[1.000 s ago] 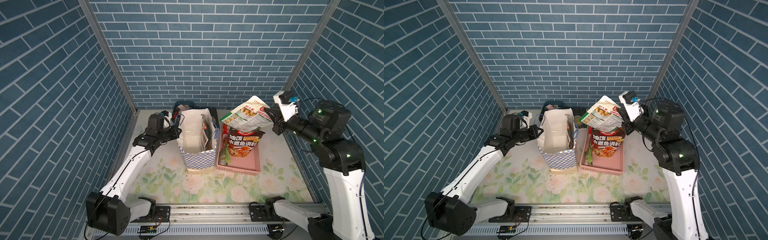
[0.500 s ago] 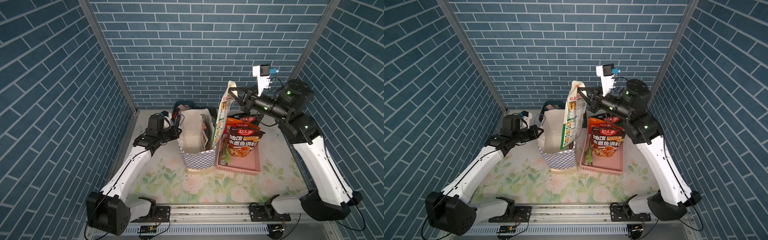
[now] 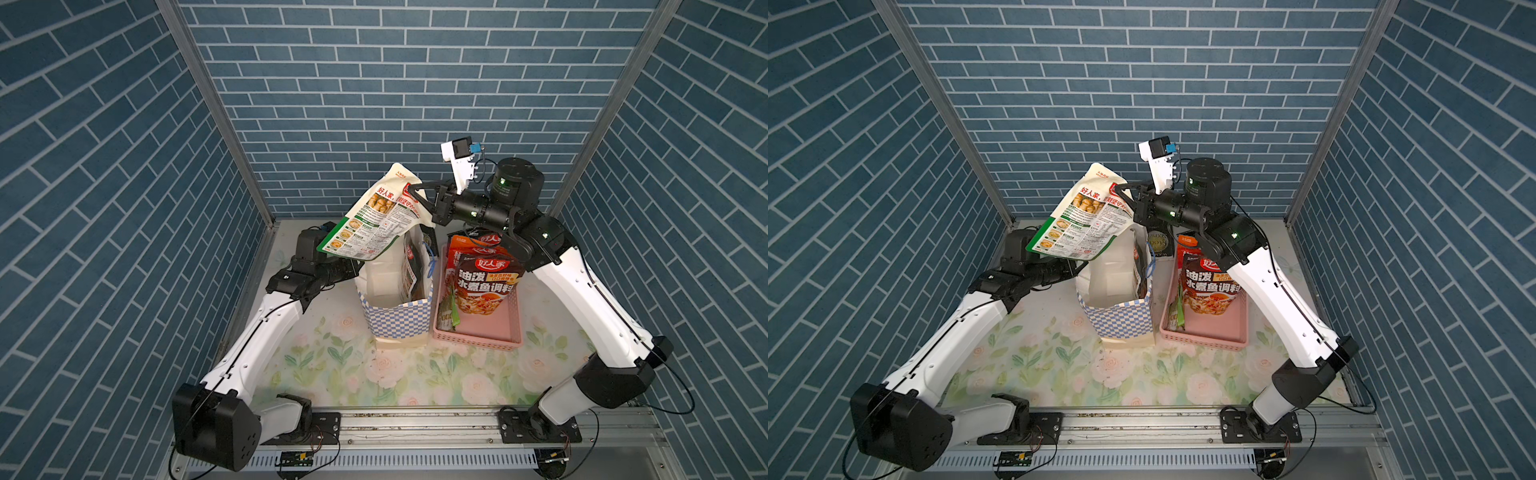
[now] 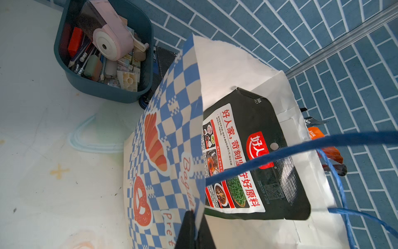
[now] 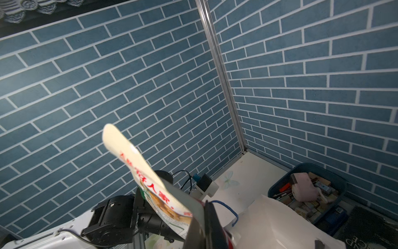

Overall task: Place the condiment packets inside the bag
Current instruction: Place the condiment packet in the paper bag.

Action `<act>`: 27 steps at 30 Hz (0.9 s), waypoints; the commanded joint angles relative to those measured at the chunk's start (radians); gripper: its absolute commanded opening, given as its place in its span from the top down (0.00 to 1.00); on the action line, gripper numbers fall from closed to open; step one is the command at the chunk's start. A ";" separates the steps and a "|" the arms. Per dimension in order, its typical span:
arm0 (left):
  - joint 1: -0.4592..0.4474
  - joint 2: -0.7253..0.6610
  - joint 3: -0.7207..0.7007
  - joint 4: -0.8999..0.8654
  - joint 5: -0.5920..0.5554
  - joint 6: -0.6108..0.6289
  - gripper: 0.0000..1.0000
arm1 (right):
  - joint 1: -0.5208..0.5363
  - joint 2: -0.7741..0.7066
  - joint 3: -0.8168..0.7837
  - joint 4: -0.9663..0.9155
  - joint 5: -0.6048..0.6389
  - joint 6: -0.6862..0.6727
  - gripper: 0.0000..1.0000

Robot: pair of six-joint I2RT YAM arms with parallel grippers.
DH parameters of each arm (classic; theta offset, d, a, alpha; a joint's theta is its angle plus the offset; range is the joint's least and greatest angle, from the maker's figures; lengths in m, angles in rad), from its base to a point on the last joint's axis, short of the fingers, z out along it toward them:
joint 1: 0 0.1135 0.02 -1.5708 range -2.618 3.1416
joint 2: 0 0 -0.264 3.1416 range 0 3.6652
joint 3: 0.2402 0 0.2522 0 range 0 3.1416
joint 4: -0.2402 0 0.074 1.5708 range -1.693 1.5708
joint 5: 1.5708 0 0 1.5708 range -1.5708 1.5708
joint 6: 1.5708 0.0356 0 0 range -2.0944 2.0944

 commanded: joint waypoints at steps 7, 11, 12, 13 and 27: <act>-0.005 0.005 -0.015 -0.016 0.001 0.009 1.00 | 0.001 -0.004 -0.002 -0.122 -0.010 0.115 1.00; -0.005 0.007 -0.015 -0.015 0.003 0.008 1.00 | 0.002 -0.015 -0.050 -0.139 -0.051 0.196 1.00; -0.005 0.004 -0.016 -0.015 0.003 0.008 1.00 | 0.001 -0.013 -0.049 -0.160 -0.050 0.214 1.00; -0.005 0.006 -0.014 -0.017 0.003 0.008 1.00 | 0.000 -0.011 -0.045 -0.183 -0.044 0.231 1.00; -0.005 0.005 -0.011 -0.017 0.011 0.011 1.00 | -0.040 0.192 0.313 -0.693 0.026 0.299 1.00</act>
